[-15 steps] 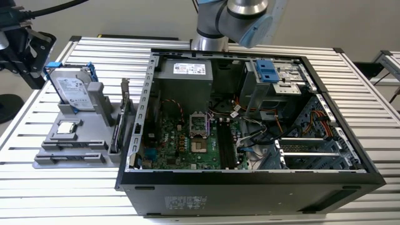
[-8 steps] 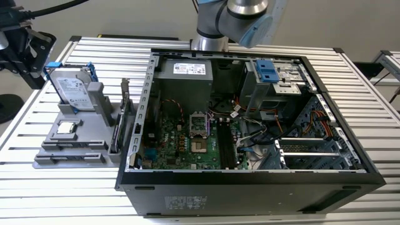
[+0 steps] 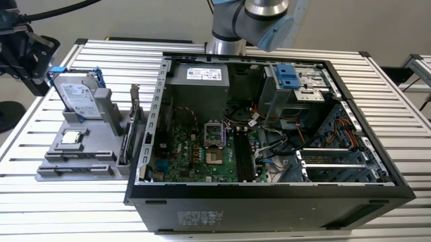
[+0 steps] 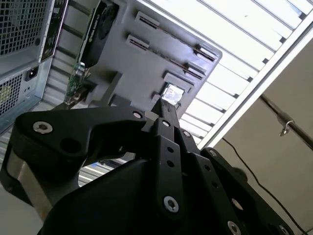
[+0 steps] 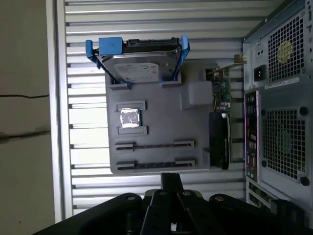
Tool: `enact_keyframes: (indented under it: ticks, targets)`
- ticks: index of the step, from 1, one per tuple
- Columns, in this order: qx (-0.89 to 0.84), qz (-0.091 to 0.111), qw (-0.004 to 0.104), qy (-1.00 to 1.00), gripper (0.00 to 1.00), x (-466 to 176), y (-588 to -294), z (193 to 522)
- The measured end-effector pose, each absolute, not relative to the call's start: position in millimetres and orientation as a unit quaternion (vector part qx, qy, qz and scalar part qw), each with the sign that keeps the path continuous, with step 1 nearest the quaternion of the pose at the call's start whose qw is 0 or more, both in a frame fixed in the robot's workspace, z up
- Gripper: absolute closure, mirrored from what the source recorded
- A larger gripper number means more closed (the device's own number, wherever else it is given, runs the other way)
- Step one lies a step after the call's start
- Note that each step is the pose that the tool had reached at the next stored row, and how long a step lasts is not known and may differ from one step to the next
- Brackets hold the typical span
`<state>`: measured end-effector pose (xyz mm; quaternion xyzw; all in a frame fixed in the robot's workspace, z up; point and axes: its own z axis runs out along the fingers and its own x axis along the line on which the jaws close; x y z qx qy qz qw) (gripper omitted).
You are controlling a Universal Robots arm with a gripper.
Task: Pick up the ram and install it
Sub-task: 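Pick up the ram and move it above insertion slot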
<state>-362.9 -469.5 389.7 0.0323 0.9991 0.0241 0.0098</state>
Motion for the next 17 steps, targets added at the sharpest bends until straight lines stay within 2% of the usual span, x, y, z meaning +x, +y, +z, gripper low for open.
enact_keyframes:
  ticks: [17]
  targets:
    - [0.118, 0.023, 0.012, 0.993, 1.0, -363.0, -469.5, 389.3]
